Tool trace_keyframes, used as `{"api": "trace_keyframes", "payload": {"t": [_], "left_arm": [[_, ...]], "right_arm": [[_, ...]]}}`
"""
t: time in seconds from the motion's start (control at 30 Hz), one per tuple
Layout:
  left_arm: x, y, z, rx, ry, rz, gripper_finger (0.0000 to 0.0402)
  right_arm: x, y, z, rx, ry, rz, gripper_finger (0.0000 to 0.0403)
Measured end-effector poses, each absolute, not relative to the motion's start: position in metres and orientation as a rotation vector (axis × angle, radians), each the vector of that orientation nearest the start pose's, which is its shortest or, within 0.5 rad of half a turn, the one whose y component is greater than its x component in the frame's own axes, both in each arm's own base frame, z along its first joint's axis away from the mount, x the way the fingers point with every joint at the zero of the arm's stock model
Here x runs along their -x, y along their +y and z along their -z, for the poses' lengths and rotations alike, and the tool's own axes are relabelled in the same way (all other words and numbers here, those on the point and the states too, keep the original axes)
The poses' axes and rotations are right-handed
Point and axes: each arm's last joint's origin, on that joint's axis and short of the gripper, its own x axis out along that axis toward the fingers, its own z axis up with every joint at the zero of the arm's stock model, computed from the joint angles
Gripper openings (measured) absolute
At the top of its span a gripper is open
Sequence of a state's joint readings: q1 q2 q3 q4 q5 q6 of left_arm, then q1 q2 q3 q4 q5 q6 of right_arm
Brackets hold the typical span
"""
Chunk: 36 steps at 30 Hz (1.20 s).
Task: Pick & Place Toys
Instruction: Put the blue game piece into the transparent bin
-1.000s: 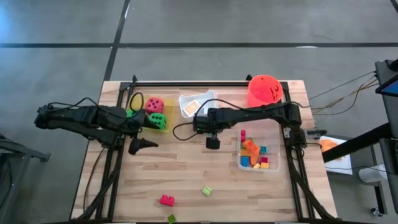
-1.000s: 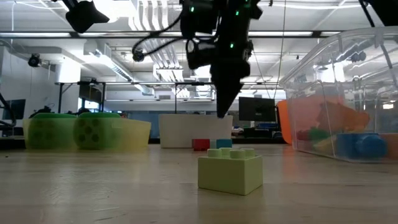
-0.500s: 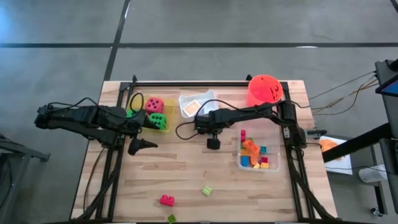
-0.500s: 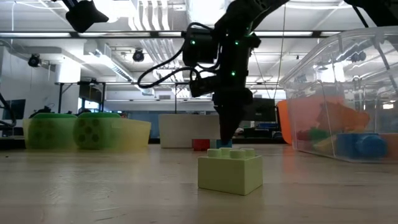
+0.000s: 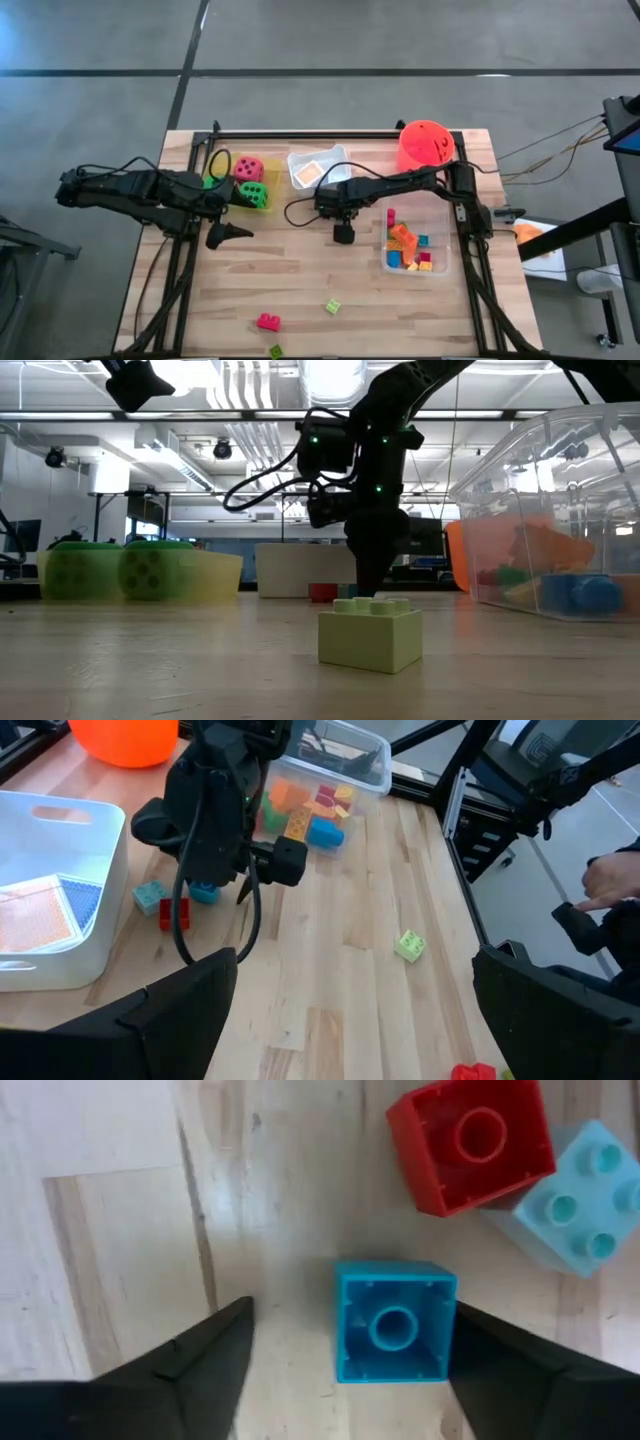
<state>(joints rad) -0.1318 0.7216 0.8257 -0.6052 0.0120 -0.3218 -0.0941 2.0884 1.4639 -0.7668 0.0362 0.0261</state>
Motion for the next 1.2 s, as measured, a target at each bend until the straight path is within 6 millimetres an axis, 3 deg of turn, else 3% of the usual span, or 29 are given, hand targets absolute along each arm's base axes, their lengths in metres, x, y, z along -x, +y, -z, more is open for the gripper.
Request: {"api": "trace_keyframes", "payload": {"t": [0.33,0.7,0.93,1.1,1.2], "left_arm": [[-0.143,-0.019,-0.317,0.302,0.516,0.055,0.0392],[-0.143,-0.019,-0.317,0.303,0.516,0.054,0.0392],[-0.143,-0.019,-0.317,0.303,0.516,0.053,0.0392],[-0.143,-0.019,-0.317,0.303,0.517,0.053,0.0392],[-0.143,-0.019,-0.317,0.303,0.517,0.053,0.0392]], "right_arm": [[-0.401,-0.039,-0.143,-0.073,1.371,0.155,0.0131],[-0.398,-0.028,-0.151,-0.100,1.377,0.163,0.0125],[-0.384,-0.010,-0.210,-0.100,1.242,0.140,0.0125],[-0.354,0.001,-0.266,-0.111,1.159,0.134,0.0125],[-0.335,0.004,-0.289,-0.151,1.117,0.151,0.0125]]}}
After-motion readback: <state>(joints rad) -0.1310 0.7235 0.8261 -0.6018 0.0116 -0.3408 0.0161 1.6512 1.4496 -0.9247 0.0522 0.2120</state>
